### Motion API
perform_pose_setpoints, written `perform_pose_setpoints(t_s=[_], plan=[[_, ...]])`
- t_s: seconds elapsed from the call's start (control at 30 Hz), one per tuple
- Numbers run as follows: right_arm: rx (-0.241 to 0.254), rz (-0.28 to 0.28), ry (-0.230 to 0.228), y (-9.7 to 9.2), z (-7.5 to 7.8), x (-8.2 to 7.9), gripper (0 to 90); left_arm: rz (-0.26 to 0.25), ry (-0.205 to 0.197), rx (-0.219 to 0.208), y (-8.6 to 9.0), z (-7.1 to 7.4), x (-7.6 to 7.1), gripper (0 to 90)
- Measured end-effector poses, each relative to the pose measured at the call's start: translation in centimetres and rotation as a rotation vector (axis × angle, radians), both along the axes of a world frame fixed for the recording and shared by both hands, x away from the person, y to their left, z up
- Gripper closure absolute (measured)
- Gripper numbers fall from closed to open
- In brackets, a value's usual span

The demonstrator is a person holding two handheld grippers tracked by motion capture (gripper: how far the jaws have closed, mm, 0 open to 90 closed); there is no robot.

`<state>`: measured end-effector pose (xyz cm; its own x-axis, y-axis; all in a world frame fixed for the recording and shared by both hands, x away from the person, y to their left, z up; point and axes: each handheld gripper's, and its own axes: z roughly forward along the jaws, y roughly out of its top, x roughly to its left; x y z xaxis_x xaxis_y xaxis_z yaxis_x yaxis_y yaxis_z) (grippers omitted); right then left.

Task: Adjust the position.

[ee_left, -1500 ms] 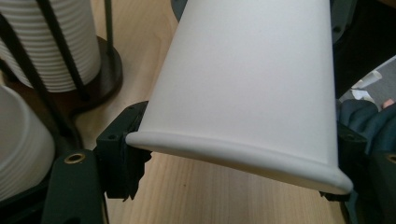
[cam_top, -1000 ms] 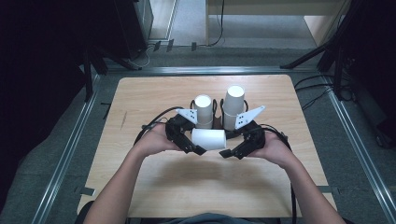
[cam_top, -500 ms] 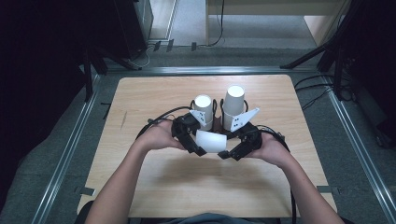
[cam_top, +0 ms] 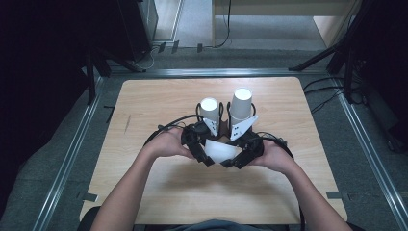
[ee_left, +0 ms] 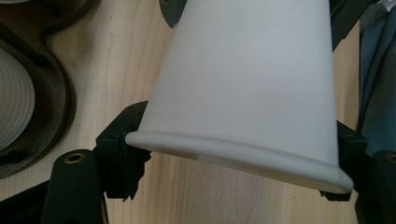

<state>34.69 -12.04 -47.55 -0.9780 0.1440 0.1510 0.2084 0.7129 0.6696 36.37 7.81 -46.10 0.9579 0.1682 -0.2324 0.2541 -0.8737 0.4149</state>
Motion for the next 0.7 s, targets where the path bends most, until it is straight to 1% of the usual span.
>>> perform_pose_setpoints(t_s=[0.1,0.17,0.23,0.27,0.3,0.33,0.37,0.4,0.43,0.47,0.5,0.53,0.57,0.67,0.7], plan=[[-0.009,0.015,0.0,0.3,-0.2,-0.1,31.2,-0.006,0.006,0.016,-0.3,-0.2,-0.1,24.5],[-0.015,0.023,0.005,0.5,-0.2,-0.2,32.8,-0.009,0.01,0.019,-0.4,-0.3,-0.2,24.4],[-0.018,0.025,0.006,0.4,-0.3,-0.2,33.6,-0.004,0.015,0.012,-0.4,-0.4,-0.2,24.2],[-0.015,0.026,0.005,0.4,-0.3,-0.2,33.8,-0.004,0.01,0.004,-0.4,-0.4,-0.2,23.9],[-0.011,0.03,-0.004,0.3,-0.2,-0.2,33.9,-0.009,-0.005,-0.01,-0.2,-0.3,-0.3,23.1],[-0.011,0.03,-0.004,0.3,-0.2,-0.2,33.9,-0.009,-0.005,-0.01,-0.2,-0.3,-0.3,22.7],[-0.009,0.029,-0.007,0.3,-0.1,-0.2,33.9,-0.011,-0.021,-0.019,-0.1,-0.2,-0.3,22.7],[-0.006,0.026,-0.014,0.3,0.0,-0.2,33.8,-0.01,-0.028,-0.026,0.0,-0.2,-0.4,21.7],[-0.006,0.026,-0.014,0.3,0.0,-0.2,33.8,-0.002,-0.025,-0.033,0.0,-0.1,-0.4,21.7],[0.0,0.022,-0.015,0.2,0.2,-0.1,33.5,0.012,-0.032,-0.048,0.1,-0.1,-0.3,19.6],[0.0,0.022,-0.015,0.2,0.2,-0.1,33.5,0.012,-0.032,-0.048,0.1,-0.1,-0.3,16.1],[0.004,0.016,-0.014,0.0,0.3,-0.1,33.5,0.024,-0.039,-0.055,0.2,-0.1,-0.3,12.2],[0.004,0.016,-0.014,0.0,0.3,-0.1,33.5,0.029,-0.047,-0.064,0.3,0.0,-0.3,12.2],[0.015,0.002,-0.013,-0.3,0.4,0.1,33.4,0.055,-0.054,-0.103,0.6,0.1,-0.3,8.8],[0.027,0.001,0.006,-0.6,0.4,0.2,33.3,0.073,-0.069,-0.127,1.0,0.3,-0.3,7.3]])
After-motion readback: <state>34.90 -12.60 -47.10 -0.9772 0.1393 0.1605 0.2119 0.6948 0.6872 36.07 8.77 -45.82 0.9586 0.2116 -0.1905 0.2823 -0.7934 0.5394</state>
